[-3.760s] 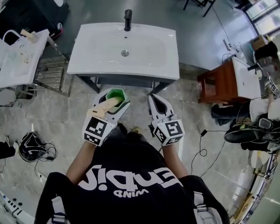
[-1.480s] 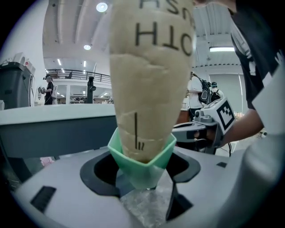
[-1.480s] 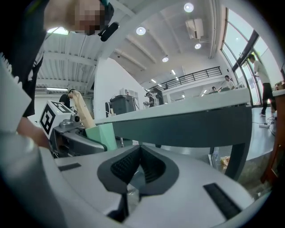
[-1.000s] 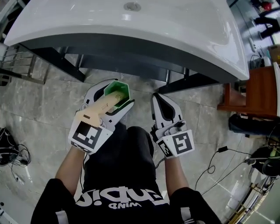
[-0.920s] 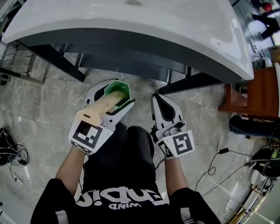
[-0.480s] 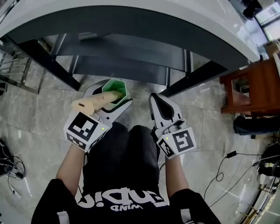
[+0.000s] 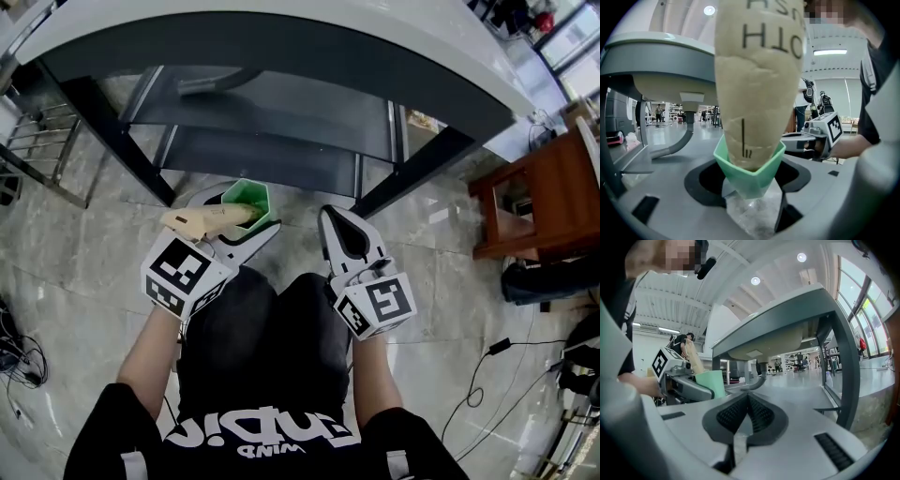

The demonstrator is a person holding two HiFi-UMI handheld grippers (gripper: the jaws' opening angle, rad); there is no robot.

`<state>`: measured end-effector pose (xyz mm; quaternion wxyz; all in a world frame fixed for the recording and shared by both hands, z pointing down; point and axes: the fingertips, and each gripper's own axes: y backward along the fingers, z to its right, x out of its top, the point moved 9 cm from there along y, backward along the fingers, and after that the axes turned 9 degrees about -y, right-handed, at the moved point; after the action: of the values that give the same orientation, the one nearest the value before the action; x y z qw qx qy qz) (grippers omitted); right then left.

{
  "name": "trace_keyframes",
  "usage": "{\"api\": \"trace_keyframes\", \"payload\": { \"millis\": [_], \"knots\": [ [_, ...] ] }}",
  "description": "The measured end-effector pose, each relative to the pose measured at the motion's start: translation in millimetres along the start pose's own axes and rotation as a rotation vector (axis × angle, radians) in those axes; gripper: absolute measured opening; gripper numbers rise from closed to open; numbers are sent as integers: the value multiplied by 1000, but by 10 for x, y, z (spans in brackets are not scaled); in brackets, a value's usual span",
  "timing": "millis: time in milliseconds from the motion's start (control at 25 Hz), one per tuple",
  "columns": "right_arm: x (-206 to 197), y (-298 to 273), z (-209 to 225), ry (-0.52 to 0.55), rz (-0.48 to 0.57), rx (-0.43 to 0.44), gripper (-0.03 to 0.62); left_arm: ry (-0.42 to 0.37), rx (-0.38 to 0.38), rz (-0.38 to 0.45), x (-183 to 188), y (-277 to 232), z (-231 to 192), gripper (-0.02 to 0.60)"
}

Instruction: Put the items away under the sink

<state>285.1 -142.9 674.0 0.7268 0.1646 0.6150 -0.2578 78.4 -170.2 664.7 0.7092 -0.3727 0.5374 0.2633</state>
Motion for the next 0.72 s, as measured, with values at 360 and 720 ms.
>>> {"api": "trace_keyframes", "payload": {
  "millis": [360,720],
  "knots": [
    [-100,-9,-62,-4,-18,26,18,-18,3,-18,-14,-79,1,316],
    [-64,-8,-42,5,-8,12,18,-7,-22,-16,-37,-323,-75,316]
  ]
}}
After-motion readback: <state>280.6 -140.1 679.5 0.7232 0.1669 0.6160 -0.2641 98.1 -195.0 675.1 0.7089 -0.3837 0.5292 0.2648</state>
